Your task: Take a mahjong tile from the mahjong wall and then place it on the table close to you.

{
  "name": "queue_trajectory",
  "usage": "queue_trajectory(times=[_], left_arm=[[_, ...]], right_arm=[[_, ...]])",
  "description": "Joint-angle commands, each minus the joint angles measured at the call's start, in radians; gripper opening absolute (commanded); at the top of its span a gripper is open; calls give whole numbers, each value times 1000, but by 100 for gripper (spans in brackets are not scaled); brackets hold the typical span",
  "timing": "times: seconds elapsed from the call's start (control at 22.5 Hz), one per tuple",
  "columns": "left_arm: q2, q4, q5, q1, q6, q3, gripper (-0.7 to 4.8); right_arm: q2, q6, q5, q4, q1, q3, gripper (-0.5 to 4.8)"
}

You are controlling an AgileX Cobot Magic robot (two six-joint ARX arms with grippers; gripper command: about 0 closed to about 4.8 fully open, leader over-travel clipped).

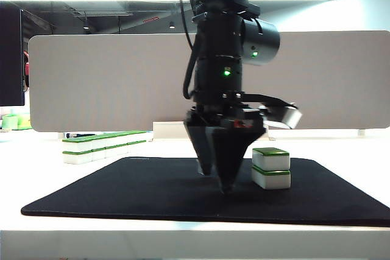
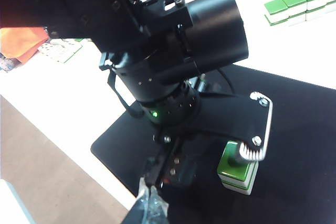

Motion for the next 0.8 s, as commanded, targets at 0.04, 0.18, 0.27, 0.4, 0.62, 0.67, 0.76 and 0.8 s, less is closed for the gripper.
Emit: queue_trajectory(times=[0.04,0.18,0.27,0.4,0.62,0.67,0.76,0.8], left_arm=[[-3,-70,-12,9,-30,86,404],[-3,-118,-14,31,-32,181,404],[-4,-125,-33,54,-32,209,404],[-8,-135,-149,108,-33,217,404],[-11,-141,-239,209,-52,217,394],[-12,-140,-239,232,-51,217,394],[-17,-135,-240,277,-52,217,394],[-22,-134,-240,298,-51,217,394]], right_arm=[[-1,-3,-2,12,0,3,-1],[0,-3,-2,12,0,3,-1],[0,-3,-2,11,0,3,-1],[0,-3,-2,8,0,3,-1],[18,-3,-1,-80,0,3,-1],[19,-3,-1,-89,0,2,-1],[19,-3,-1,-89,0,2,-1],[19,-3,0,-89,0,2,-1]])
